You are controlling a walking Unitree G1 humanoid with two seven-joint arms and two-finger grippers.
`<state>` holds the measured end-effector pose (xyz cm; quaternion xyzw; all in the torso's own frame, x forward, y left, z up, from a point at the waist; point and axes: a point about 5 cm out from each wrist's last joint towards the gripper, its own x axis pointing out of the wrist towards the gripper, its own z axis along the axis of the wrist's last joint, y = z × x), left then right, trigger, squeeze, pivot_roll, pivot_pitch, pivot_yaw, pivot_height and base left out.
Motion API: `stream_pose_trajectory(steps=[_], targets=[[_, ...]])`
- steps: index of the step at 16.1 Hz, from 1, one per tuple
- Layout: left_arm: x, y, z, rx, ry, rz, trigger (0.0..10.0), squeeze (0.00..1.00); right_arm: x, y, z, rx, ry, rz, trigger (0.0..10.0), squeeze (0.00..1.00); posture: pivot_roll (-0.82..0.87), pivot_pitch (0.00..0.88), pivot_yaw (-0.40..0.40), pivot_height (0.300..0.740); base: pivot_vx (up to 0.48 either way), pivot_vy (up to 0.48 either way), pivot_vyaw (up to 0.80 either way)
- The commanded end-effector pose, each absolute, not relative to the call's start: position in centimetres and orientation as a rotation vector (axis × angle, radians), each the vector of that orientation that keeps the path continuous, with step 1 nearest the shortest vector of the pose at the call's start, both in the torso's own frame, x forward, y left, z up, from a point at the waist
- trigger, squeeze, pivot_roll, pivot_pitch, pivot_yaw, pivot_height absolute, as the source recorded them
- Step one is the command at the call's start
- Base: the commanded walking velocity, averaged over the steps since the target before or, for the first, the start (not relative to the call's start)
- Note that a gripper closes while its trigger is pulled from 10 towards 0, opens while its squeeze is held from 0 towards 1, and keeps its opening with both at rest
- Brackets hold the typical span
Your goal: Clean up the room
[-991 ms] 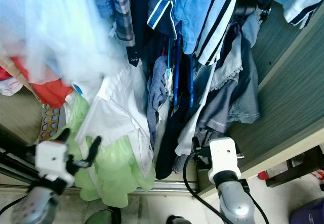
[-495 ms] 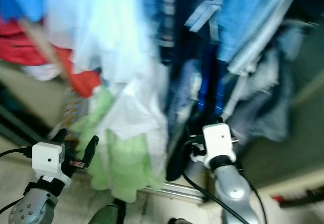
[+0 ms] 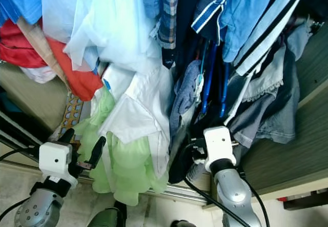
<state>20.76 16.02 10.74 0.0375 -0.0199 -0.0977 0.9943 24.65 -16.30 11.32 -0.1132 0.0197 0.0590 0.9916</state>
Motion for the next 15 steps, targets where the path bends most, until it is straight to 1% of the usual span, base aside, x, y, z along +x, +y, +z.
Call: stream_pose_trajectory(steps=[1, 2, 5, 14, 15], targets=[[20.7, 15.7, 10.7, 0.069, -0.034, -0.207, 10.0, 0.00, 24.8, -16.3, 11.2, -0.237, 0.044, 0.129, 10.0, 0.00, 0.00, 0.217, -0.070, 0.740, 0.000, 0.000, 0.00], [20.7, 15.7, 10.7, 0.070, -0.035, -0.210, 10.0, 0.00, 24.9, -16.2, 11.1, -0.237, 0.044, 0.134, 10.0, 0.00, 0.00, 0.213, -0.072, 0.740, 0.000, 0.000, 0.00], [20.7, 15.5, 10.6, 0.074, -0.031, -0.222, 10.0, 0.00, 24.8, -16.1, 11.0, -0.230, 0.051, 0.143, 10.0, 0.00, 0.00, 0.208, -0.074, 0.740, 0.000, 0.000, 0.46], [21.0, 14.9, 10.4, 0.065, -0.029, -0.242, 10.0, 0.00, 24.9, -15.3, 10.8, -0.182, 0.070, 0.206, 10.0, 0.00, 0.00, 0.212, -0.085, 0.740, 0.000, 0.000, 0.80], [21.1, 14.9, 10.4, 0.061, -0.029, -0.240, 10.0, 0.00, 24.9, -15.2, 10.8, -0.177, 0.075, 0.218, 10.0, 0.00, 0.00, 0.212, -0.087, 0.740, 0.000, 0.000, 0.40]])
